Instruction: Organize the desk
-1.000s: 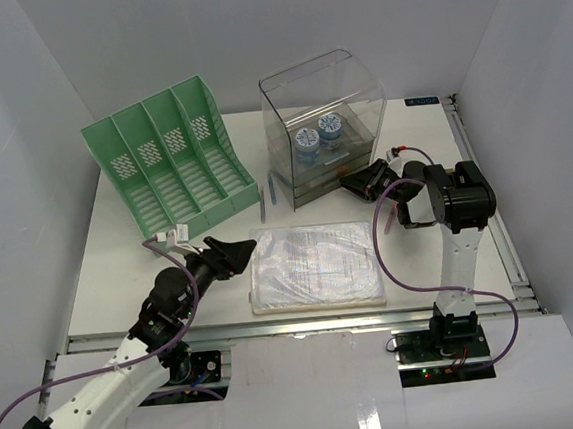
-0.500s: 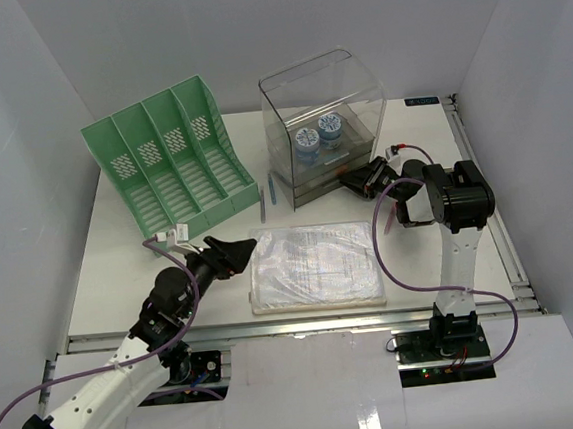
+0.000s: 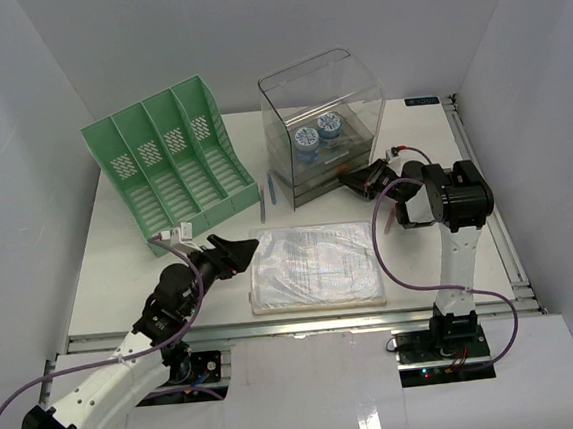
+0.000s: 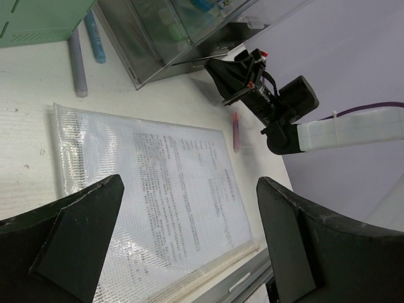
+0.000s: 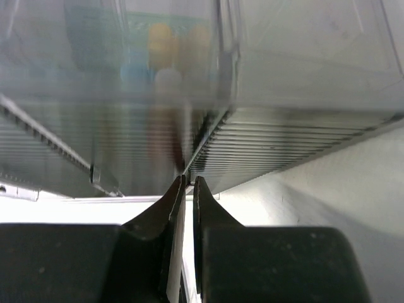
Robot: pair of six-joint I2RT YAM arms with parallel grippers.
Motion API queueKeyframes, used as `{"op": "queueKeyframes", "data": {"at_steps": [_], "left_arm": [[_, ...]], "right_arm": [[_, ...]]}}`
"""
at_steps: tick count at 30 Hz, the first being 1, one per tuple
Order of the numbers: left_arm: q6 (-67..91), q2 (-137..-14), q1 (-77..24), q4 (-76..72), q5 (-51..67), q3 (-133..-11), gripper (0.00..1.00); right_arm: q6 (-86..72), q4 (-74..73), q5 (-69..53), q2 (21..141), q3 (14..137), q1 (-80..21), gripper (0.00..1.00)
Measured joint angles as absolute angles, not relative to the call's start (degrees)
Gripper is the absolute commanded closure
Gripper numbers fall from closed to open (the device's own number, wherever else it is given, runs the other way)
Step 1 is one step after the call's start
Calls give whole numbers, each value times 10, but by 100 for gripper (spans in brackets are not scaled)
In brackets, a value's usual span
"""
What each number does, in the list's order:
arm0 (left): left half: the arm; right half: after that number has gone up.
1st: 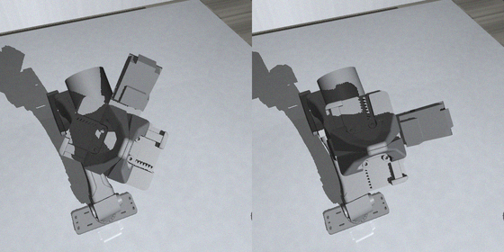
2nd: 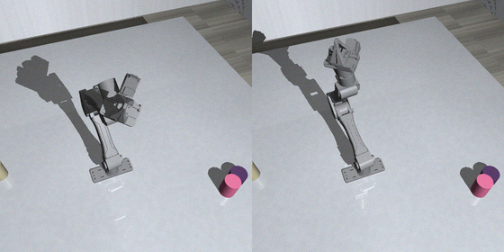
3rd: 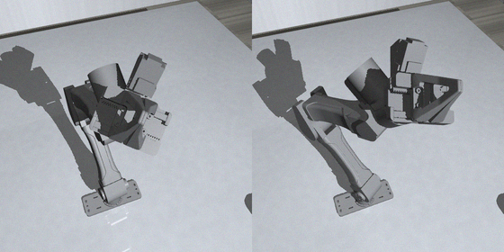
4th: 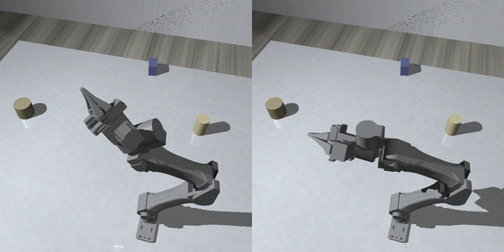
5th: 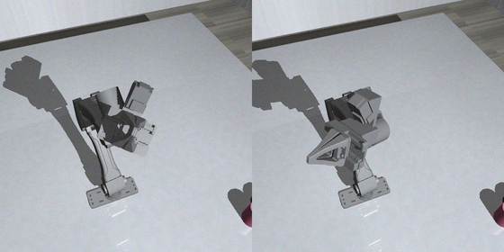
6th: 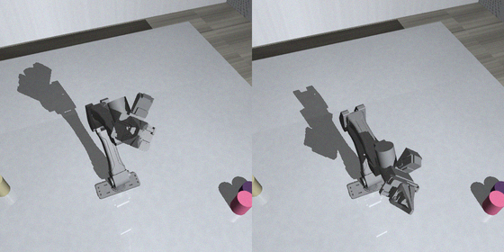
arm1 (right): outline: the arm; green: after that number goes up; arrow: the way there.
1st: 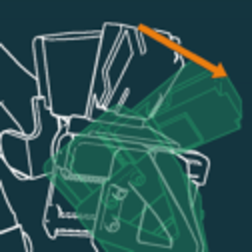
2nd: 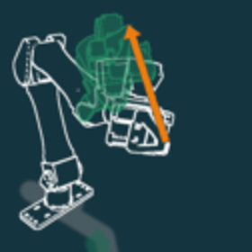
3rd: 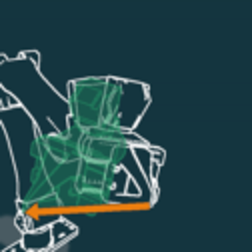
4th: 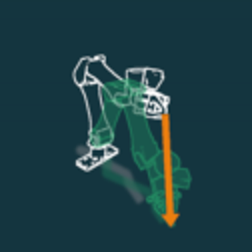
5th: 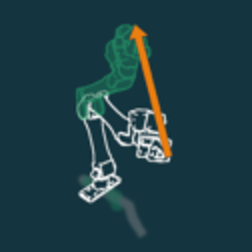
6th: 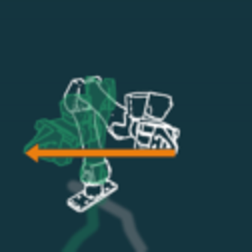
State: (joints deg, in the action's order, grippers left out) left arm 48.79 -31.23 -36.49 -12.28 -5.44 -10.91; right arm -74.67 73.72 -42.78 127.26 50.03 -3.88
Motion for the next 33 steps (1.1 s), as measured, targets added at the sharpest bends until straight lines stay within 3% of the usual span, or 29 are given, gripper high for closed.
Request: {"op": "queueKeyframes", "data": {"at_steps": [10,12,14,16,18,19,22,28,31,33], "left_arm": [[480,-446,-365,-112,-62,-165,2],[472,-489,-365,-113,-62,-190,2],[465,-527,-365,-116,-63,-213,5],[459,-569,-365,-122,-64,-237,11],[454,-615,-365,-124,-66,-264,18],[450,-640,-365,-123,-66,-280,22],[437,-732,-365,-112,-67,-352,31],[408,-878,-365,-71,-70,-492,40],[396,-931,-365,-56,-70,-544,46],[388,-959,-365,-33,-73,-574,48]], "right_arm": [[-716,738,-465,1199,380,8,92],[-709,735,-473,1189,369,17,88],[-702,733,-479,1185,366,21,72],[-692,731,-481,1183,365,22,47],[-683,730,-486,1181,365,24,13],[-680,732,-491,1180,365,25,10],[-670,734,-519,1166,366,30,10],[-604,705,-594,1063,364,50,10],[-534,653,-635,982,363,58,10],[-388,496,-629,913,387,56,10]]}}
